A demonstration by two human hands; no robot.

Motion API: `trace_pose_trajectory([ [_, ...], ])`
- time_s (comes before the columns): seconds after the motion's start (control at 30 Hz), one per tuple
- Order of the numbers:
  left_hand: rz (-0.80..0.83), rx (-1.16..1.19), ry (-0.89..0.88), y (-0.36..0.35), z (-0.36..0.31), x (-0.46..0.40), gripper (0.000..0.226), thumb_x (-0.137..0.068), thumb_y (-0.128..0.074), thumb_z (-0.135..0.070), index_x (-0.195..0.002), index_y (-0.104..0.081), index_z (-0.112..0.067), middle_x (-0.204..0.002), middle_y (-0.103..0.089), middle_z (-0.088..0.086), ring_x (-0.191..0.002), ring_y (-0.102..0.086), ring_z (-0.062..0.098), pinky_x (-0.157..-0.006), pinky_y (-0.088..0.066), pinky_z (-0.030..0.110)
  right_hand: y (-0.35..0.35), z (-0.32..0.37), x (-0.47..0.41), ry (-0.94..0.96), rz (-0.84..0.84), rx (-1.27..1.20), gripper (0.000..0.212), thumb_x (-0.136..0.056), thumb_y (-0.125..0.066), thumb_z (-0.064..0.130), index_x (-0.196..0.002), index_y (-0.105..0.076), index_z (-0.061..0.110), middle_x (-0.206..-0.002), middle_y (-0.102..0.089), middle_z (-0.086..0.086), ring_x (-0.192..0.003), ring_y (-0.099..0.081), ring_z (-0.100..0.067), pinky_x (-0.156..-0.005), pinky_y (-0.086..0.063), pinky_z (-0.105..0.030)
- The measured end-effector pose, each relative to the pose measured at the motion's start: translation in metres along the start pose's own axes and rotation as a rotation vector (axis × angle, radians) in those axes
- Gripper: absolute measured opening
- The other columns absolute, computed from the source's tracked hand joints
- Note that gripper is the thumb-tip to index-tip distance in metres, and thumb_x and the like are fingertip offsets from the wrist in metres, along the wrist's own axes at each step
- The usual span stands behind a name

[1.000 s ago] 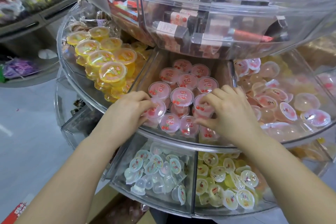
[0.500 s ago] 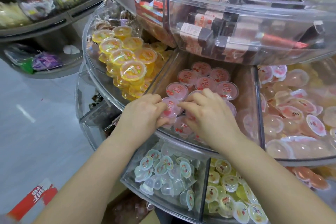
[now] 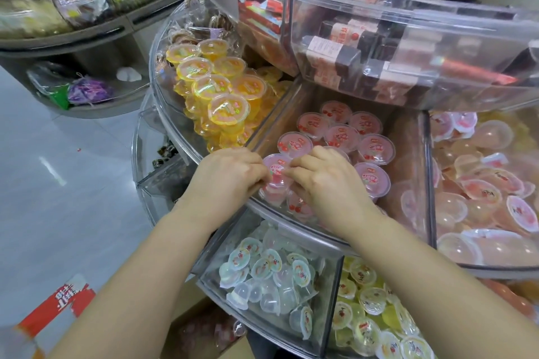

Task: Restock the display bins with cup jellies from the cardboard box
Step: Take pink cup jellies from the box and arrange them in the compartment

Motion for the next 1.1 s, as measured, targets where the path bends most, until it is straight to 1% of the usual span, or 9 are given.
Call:
trace_pose_trajectory([
  [0.13,0.119,-0.057,0.066,0.001,-0.002,-0.004,0.010,-0.076,-0.074,-0.017,-0.086,-0.073,-0.016,-0.085,-0.069,-0.002,-0.085,-0.062,0.021,-0.076,-0.046,0.032,0.014,-0.007,0.010,-0.190,-0.038,-0.173,0.034,-0.058,-0.086,0.013,-0.089,-0.074,0.009,-0.085,-0.072,-0.005,-0.075,-0.061,-0.030,-0.067,-0.052,-0.039],
  [0.2,0.116,-0.011,0.086,0.004,0.000,0.002,0.019,-0.083,-0.067,-0.020,-0.102,-0.070,-0.017,-0.099,-0.068,-0.002,-0.097,-0.060,0.020,-0.086,-0.045,0.031,0.026,-0.011,0.016,-0.314,-0.095,-0.255,0.026,-0.066,-0.082,0.017,-0.091,-0.074,0.012,-0.088,-0.072,-0.003,-0.080,-0.060,-0.026,-0.076,-0.047,-0.031],
  [0.3,-0.114,0.167,0.185,0.020,0.001,0.032,0.020,-0.082,-0.067,-0.013,-0.102,-0.071,-0.017,-0.096,-0.069,-0.003,-0.092,-0.062,0.016,-0.081,-0.050,0.031,0.042,0.001,0.024,-0.437,-0.149,-0.376,0.014,-0.076,-0.074,0.016,-0.090,-0.072,0.020,-0.081,-0.068,0.006,-0.075,-0.054,-0.002,-0.071,-0.037,-0.011],
  [0.37,-0.282,0.365,0.334,0.025,0.003,0.069,0.019,-0.082,-0.064,-0.017,-0.099,-0.071,-0.022,-0.095,-0.068,-0.013,-0.090,-0.061,0.004,-0.083,-0.046,0.018,0.045,0.025,0.024,-0.463,-0.144,-0.546,0.012,-0.080,-0.070,0.019,-0.090,-0.071,0.026,-0.076,-0.064,0.014,-0.071,-0.053,0.000,-0.065,-0.037,-0.008],
  [0.53,-0.493,0.719,0.852,-0.012,0.023,0.204,0.020,-0.084,-0.066,-0.022,-0.087,-0.068,-0.042,-0.088,-0.069,-0.024,-0.081,-0.061,-0.002,-0.075,-0.044,0.006,0.002,0.130,0.022,-0.259,0.110,-0.859,0.012,-0.081,-0.064,0.025,-0.090,-0.069,0.031,-0.078,-0.064,0.019,-0.074,-0.056,0.002,-0.069,-0.039,-0.006],
  [0.63,-0.535,0.838,1.250,-0.076,0.038,0.307,0.035,-0.085,-0.063,-0.010,-0.080,-0.069,-0.044,-0.085,-0.072,-0.018,-0.080,-0.065,0.001,-0.074,-0.049,0.011,-0.078,0.194,0.048,-0.188,0.472,-0.956,0.019,-0.080,-0.060,0.032,-0.096,-0.069,0.030,-0.078,-0.062,0.016,-0.074,-0.054,0.005,-0.070,-0.038,-0.004],
  [0.8,-0.299,0.891,1.633,-0.217,0.043,0.448,0.033,-0.087,-0.061,-0.012,-0.078,-0.065,-0.044,-0.079,-0.072,-0.014,-0.081,-0.064,0.000,-0.072,-0.047,0.010,-0.270,0.259,0.138,-0.219,1.081,-0.738,0.022,-0.086,-0.058,0.026,-0.107,-0.065,0.028,-0.088,-0.058,0.011,-0.074,-0.053,-0.002,-0.075,-0.045,-0.017],
  [0.93,-0.110,0.927,1.764,-0.336,0.056,0.519,0.026,-0.086,-0.058,-0.002,-0.088,-0.060,-0.028,-0.081,-0.064,-0.007,-0.082,-0.061,0.018,-0.085,-0.050,0.039,-0.422,0.277,0.200,-0.310,1.280,-0.583,0.026,-0.085,-0.059,0.019,-0.111,-0.065,0.020,-0.102,-0.067,-0.002,-0.090,-0.062,-0.015,-0.078,-0.043,-0.023],
  [1.1,0.208,0.944,1.717,-0.476,0.098,0.546,0.034,-0.085,-0.062,-0.015,-0.118,-0.056,-0.009,-0.108,-0.062,0.006,-0.106,-0.058,0.024,-0.087,-0.039,0.021,-0.585,0.280,0.255,-0.455,1.413,-0.481,0.023,-0.085,-0.060,0.007,-0.107,-0.066,0.005,-0.110,-0.067,-0.013,-0.105,-0.061,-0.028,-0.082,-0.041,-0.023],
])
Point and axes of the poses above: each hand's wrist, its own x-axis away from the middle knuckle, its own y-axis out of the back of the hand, z = x × y, the point moved 3 cm from there along -x, towards the middle knuckle
